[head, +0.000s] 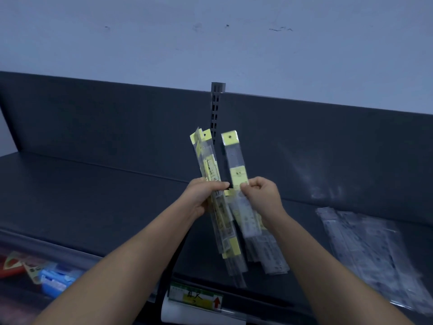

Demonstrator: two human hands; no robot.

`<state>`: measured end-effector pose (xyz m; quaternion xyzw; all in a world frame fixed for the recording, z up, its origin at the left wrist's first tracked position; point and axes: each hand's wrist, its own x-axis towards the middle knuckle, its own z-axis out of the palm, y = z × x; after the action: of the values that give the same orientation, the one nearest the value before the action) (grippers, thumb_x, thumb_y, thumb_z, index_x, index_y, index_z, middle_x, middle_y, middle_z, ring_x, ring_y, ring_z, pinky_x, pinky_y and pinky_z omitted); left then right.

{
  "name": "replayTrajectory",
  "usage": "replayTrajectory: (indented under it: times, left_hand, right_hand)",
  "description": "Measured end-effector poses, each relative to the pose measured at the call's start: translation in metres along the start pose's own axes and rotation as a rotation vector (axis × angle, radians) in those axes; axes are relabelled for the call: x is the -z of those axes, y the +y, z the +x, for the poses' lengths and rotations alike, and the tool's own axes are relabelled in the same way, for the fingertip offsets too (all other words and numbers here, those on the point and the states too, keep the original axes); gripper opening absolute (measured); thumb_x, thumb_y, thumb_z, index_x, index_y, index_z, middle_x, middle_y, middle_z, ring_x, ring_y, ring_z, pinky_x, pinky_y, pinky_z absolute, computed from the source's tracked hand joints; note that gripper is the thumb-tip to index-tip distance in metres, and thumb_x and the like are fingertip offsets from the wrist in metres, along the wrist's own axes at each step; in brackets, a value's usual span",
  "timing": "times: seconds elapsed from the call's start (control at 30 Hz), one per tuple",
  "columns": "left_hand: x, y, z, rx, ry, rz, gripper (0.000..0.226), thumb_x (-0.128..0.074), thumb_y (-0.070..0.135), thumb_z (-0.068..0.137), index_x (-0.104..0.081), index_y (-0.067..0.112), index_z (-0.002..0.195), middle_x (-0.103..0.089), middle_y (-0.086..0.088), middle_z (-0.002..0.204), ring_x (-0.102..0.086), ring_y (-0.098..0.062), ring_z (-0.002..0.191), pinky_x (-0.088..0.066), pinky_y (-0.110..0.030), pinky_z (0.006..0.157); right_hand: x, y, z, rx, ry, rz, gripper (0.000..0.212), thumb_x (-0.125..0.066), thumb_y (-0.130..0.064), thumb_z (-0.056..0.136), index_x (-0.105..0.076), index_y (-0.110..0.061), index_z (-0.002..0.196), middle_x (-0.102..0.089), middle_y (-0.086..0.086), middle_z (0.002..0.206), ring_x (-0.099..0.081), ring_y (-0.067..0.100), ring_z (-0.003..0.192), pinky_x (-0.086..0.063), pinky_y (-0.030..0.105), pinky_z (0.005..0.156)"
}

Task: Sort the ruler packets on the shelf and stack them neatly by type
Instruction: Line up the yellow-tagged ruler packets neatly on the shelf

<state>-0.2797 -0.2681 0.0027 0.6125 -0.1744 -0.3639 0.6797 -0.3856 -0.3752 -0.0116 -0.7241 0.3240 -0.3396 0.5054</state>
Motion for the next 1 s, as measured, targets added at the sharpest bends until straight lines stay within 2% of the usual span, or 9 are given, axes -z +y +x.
replayTrajectory:
  times: [0.13,0.23,0.3,0.4,0.57,0.67,0.77,0.87,1.0]
  left_hand:
    - [0.004,-0.006,0.002,0.014,0.028,-0.043,0.015,-0.072,0.013,0.085,-0.060,0.007,0.091,-0.066,-0.009,0.085,-0.063,-0.023,0.079,-0.055,-0.041,0.084]
    - [0.003,-0.007,0.003,0.031,0.049,-0.073,0.006,-0.057,-0.002,0.092,-0.058,0.002,0.097,-0.066,-0.015,0.088,-0.064,-0.024,0.075,-0.056,-0.038,0.067]
    - [0.002,-0.006,0.003,0.029,0.065,-0.067,0.011,-0.054,-0.008,0.091,-0.057,0.002,0.094,-0.066,-0.015,0.085,-0.064,-0.025,0.072,-0.053,-0.037,0.060]
    - [0.001,-0.006,0.002,0.020,0.064,-0.056,0.017,-0.057,-0.010,0.088,-0.061,-0.001,0.102,-0.067,-0.014,0.085,-0.065,-0.026,0.075,-0.054,-0.038,0.063]
    - [0.000,-0.006,0.000,0.003,0.075,-0.058,0.026,-0.062,-0.012,0.083,-0.062,-0.002,0.108,-0.070,-0.016,0.090,-0.068,-0.027,0.074,-0.057,-0.035,0.059]
    - [-0.001,-0.004,-0.002,0.008,0.074,-0.063,0.030,-0.060,-0.013,0.084,-0.061,-0.003,0.112,-0.070,-0.016,0.094,-0.068,-0.028,0.078,-0.056,-0.037,0.063]
    - [0.002,-0.003,-0.001,0.022,0.090,-0.069,0.033,-0.061,-0.010,0.084,-0.059,-0.001,0.116,-0.070,-0.018,0.102,-0.069,-0.030,0.086,-0.057,-0.039,0.069]
    - [0.006,-0.001,-0.001,0.028,0.107,-0.061,0.033,-0.060,-0.007,0.087,-0.057,0.001,0.119,-0.069,-0.017,0.105,-0.068,-0.032,0.092,-0.057,-0.043,0.075]
    - [0.005,-0.001,-0.004,0.030,0.068,-0.070,0.032,-0.060,-0.006,0.087,-0.059,0.002,0.118,-0.070,-0.016,0.106,-0.068,-0.032,0.095,-0.056,-0.041,0.073]
  right_hand:
    - [0.012,0.024,0.001,-0.094,0.014,-0.311,0.016,-0.060,-0.015,0.084,-0.055,-0.020,0.099,-0.063,0.001,0.098,-0.061,0.025,0.089,-0.047,0.034,0.069]
    - [0.011,0.036,-0.002,-0.051,-0.033,-0.670,0.032,-0.059,-0.025,0.087,-0.059,-0.019,0.118,-0.061,0.002,0.113,-0.054,0.025,0.110,-0.044,0.031,0.080]
    - [0.005,0.030,-0.005,0.012,-0.023,-0.537,0.029,-0.059,-0.037,0.091,-0.065,-0.017,0.111,-0.064,0.001,0.108,-0.055,0.023,0.109,-0.047,0.034,0.087]
    - [-0.001,0.008,-0.010,-0.078,-0.211,-0.069,0.029,-0.056,-0.041,0.095,-0.070,-0.016,0.098,-0.067,-0.003,0.093,-0.062,0.015,0.094,-0.048,0.032,0.080]
    - [-0.008,0.007,-0.010,-0.040,-0.290,-0.043,0.036,-0.068,-0.028,0.088,-0.061,0.008,0.088,-0.046,0.005,0.074,-0.043,0.018,0.069,-0.036,0.031,0.066]
    - [-0.007,0.006,-0.010,-0.073,-0.255,0.103,0.020,-0.073,-0.015,0.083,-0.063,-0.004,0.070,-0.060,0.006,0.072,-0.057,0.018,0.071,-0.046,0.028,0.068]
    - [-0.005,0.008,-0.008,-0.134,-0.193,0.215,0.033,-0.078,-0.016,0.078,-0.053,-0.017,0.059,-0.066,0.007,0.075,-0.064,0.020,0.075,-0.055,0.034,0.072]
    - [-0.002,0.010,-0.007,-0.159,-0.183,0.283,0.032,-0.075,-0.020,0.082,-0.058,-0.019,0.056,-0.067,0.008,0.076,-0.064,0.029,0.082,-0.052,0.050,0.087]
    - [0.000,0.007,-0.010,-0.165,-0.209,0.313,0.010,-0.070,-0.008,0.085,-0.063,-0.008,0.079,-0.070,0.017,0.080,-0.068,0.027,0.070,-0.059,0.041,0.065]
